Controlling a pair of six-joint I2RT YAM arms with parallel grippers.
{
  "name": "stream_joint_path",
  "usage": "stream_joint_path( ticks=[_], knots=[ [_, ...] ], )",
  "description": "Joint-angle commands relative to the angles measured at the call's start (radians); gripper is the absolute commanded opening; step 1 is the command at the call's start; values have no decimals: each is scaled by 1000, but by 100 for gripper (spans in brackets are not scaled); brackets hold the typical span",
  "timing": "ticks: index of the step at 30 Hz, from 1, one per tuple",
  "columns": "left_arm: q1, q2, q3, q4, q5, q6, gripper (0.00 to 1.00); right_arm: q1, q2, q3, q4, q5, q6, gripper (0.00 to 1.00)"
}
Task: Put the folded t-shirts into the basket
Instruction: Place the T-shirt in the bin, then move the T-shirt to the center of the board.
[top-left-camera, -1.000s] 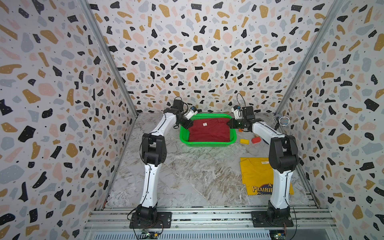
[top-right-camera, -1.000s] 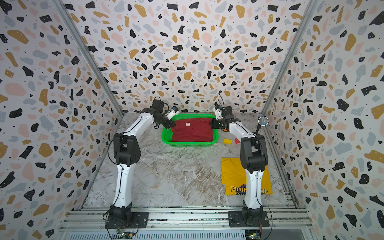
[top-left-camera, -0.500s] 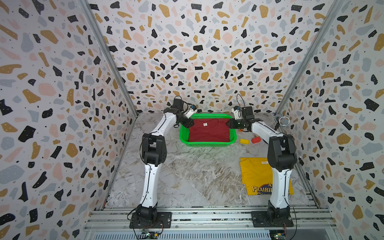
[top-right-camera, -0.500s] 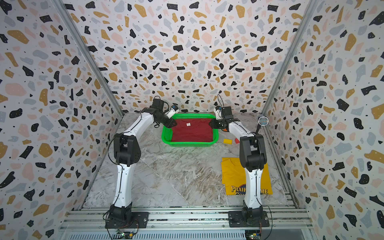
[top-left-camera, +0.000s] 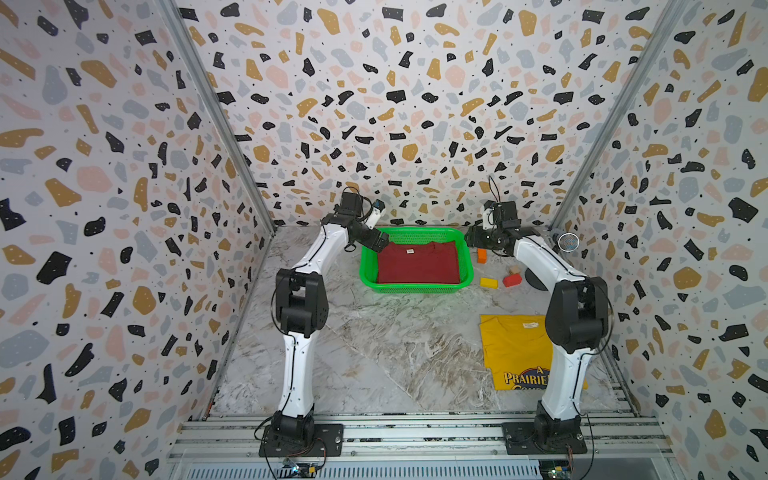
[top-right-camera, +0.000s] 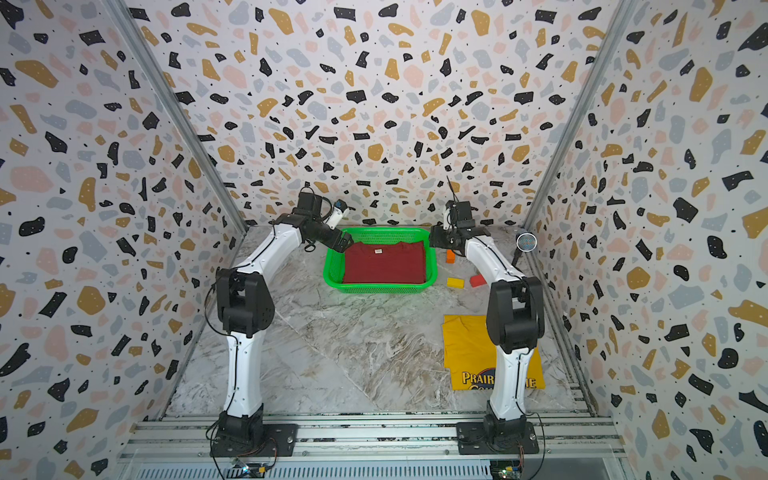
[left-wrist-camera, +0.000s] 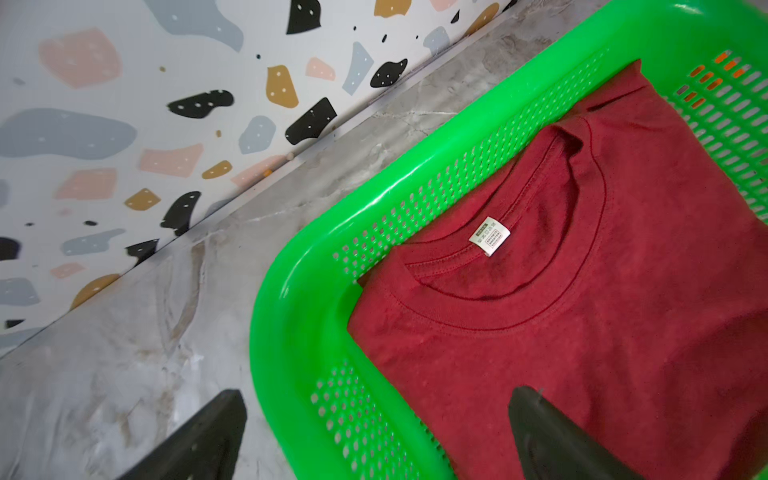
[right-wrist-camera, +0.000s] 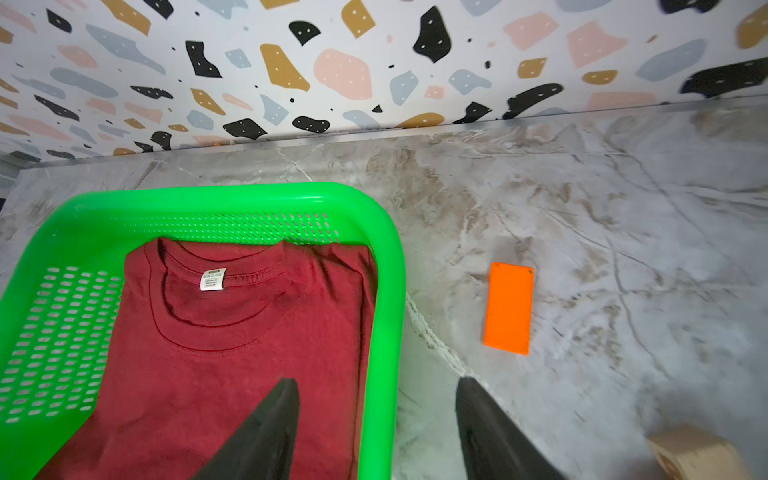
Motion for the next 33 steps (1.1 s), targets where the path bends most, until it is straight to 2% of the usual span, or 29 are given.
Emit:
stream_joint_path(
  ticks=[1, 3, 7, 10, 13, 15, 20, 24, 28, 30, 33],
  knots=[
    [2, -157, -118, 48, -53, -25, 100, -4, -102, -31, -145, 85, 48, 65],
    [2, -210, -214, 59, -67, -21, 100, -4, -121, -66, -182, 77, 71, 64],
    [6, -280, -363, 84, -88, -54, 100, -4, -128, -108, -244, -17, 103, 59],
    [6, -308, -441, 109, -86, -78, 100, -3, -147, -191, -213, -48, 108, 56],
    [6, -301, -477, 110, -100, -117, 92, -2, -152, -240, -187, -52, 100, 55],
    [5, -302, -499, 115, -150, -162, 84, -1, -135, -238, -197, -66, 86, 54],
    [6, -314, -568, 181, -284, -206, 78, -1, -96, -206, -203, -73, 73, 52],
    [6, -323, -566, 153, -250, -234, 78, -1, -92, -165, -223, -71, 86, 51],
    [6, -363, -560, 113, -204, -253, 86, -1, -176, -160, -293, 3, 80, 52],
    [6, -397, -549, 66, -186, -253, 90, -1, -239, -206, -327, 69, 81, 53],
    [6, -459, -558, -11, -175, -242, 91, -1, -371, -362, -358, 145, 107, 51]
  ],
)
